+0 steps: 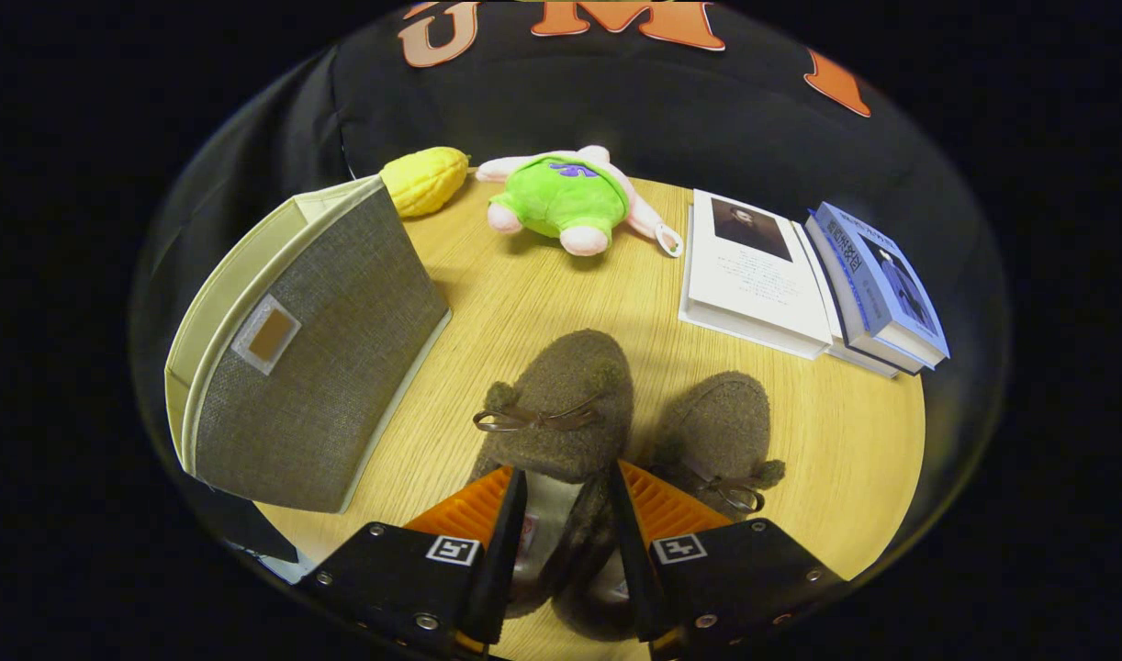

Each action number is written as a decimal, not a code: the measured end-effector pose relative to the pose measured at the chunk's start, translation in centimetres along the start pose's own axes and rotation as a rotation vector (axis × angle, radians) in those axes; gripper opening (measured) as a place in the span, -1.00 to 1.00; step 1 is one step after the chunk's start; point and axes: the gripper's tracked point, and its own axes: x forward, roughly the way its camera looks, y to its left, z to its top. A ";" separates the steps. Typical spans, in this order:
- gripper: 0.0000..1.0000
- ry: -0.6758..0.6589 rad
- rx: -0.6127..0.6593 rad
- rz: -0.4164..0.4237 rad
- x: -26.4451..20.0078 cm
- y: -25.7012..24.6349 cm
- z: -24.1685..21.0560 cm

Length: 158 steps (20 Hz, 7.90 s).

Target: Open the storage box then place both shoes into the box .Put the left shoe in first, then the right shoe, with the right side of both shoes facing outward in a uniform manner.

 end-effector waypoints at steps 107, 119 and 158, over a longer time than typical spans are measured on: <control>0.95 -0.124 0.254 0.216 -10.9 14.1 13.1; 0.96 -0.106 0.370 -0.009 -9.1 -2.9 3.6; -0.94 -0.138 0.536 -0.246 -4.0 -11.7 0.7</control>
